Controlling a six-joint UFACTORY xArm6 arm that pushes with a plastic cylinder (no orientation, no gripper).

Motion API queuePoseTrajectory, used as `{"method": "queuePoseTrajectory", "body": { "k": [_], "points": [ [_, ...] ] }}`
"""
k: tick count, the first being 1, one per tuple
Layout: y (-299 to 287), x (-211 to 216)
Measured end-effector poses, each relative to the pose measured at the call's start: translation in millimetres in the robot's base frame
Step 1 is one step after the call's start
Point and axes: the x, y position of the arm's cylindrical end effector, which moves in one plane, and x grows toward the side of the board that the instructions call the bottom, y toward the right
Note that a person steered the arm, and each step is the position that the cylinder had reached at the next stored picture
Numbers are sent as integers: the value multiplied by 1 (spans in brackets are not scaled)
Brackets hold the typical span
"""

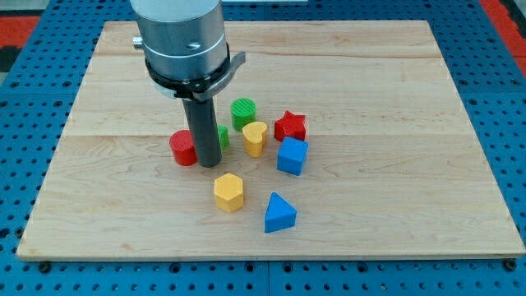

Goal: Push the red circle into the green star

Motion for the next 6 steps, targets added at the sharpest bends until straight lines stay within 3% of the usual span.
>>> {"method": "queuePoseTrajectory", "body": {
  "k": [1, 2, 3, 4, 6],
  "points": [
    [0, 7],
    [-52, 30],
    [-99, 14],
    [-99, -15],
    [-49, -7]
  ]
}}
